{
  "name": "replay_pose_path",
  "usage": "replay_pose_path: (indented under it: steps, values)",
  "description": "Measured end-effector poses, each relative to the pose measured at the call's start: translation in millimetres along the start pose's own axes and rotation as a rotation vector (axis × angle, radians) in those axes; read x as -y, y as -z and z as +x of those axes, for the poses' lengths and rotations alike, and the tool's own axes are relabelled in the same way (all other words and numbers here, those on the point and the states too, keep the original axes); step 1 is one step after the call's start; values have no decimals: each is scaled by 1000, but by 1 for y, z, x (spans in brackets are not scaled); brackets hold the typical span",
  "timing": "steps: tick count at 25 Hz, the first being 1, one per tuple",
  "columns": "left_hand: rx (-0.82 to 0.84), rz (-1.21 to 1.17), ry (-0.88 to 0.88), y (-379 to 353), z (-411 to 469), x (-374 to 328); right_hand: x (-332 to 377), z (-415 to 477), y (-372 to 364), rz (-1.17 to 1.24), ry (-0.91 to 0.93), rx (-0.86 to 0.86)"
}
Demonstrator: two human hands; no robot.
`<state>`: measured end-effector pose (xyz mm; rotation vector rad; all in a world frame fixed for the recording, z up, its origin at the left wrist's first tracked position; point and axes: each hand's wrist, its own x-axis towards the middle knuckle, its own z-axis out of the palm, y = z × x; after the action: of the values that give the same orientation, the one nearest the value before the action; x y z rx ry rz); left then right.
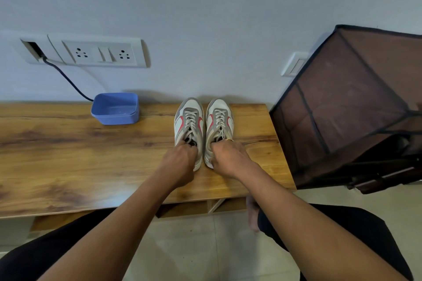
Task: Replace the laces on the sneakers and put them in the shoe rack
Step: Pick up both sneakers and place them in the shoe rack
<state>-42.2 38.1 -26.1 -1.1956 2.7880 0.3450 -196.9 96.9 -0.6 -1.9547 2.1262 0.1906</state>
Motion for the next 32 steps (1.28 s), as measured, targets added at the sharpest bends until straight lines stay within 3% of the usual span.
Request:
replay_pose_path:
  steps: [8,12,15,18,20,25,32]
  values:
    - [-8,-10,-56,-4,11,0,-1,8,-10,10,-31,37]
    - [19,-245,-118,16,4,15,-3,9,-8,31,-36,68]
    - [-81,-337,-99,29,-4,27,-5,10,-10,52,-40,83]
    - [-148,-180,-100,23,-9,15,-5,8,-11,48,-45,80]
    - [-89,-81,-61,14,-9,6,-4,8,-10,38,-51,87]
    - [-28,5,7,7,-6,-11,-1,-2,-2,-24,-51,46]
    - [-77,30,3,32,-36,-29,-1,-55,37,-31,-100,-35]
